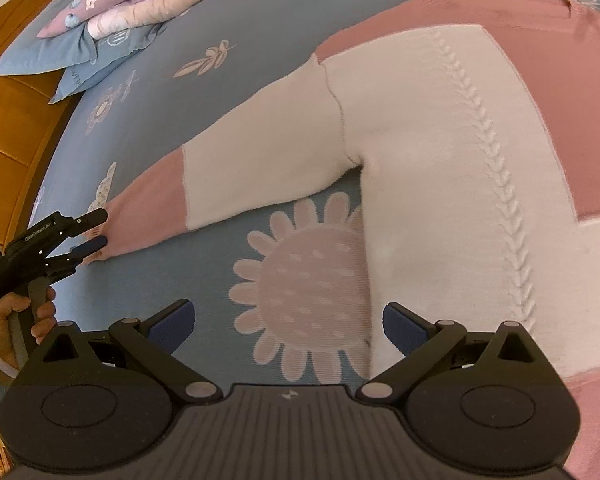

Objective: Fold clothes

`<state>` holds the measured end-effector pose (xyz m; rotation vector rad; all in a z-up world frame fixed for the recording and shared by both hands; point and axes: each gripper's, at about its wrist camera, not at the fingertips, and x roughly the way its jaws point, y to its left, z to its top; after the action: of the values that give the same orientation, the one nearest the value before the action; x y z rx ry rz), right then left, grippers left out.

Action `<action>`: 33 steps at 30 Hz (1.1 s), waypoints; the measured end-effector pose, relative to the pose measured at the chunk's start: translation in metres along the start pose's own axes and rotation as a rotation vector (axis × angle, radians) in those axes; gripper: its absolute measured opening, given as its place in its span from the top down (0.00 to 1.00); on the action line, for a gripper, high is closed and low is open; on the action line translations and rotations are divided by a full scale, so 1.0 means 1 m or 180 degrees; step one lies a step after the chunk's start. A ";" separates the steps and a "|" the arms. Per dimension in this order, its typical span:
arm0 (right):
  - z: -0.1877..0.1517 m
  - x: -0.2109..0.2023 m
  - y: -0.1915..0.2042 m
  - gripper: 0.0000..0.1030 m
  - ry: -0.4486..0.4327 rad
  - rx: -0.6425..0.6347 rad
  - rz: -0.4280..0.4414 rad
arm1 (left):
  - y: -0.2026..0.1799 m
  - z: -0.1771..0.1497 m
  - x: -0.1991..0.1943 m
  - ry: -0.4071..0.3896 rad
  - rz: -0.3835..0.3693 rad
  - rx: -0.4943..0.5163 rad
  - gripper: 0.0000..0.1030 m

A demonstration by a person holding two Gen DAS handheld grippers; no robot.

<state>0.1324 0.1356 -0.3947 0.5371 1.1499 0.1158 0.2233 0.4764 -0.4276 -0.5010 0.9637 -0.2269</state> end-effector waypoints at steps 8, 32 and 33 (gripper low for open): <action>0.003 0.003 0.019 0.01 -0.0024 -0.0077 0.0037 | -0.008 0.016 -0.007 -0.0166 -0.0006 0.0066 0.26; -0.004 0.033 0.063 0.01 0.0058 -0.0087 0.0101 | 0.011 0.006 0.002 0.0243 -0.0161 0.0256 0.26; -0.005 0.034 0.063 0.01 0.0056 -0.0074 0.0095 | 0.011 0.007 -0.001 0.0261 -0.0145 0.0249 0.26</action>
<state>0.1539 0.2036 -0.3953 0.5336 1.1565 0.1596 0.2282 0.4885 -0.4290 -0.4451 1.0198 -0.3270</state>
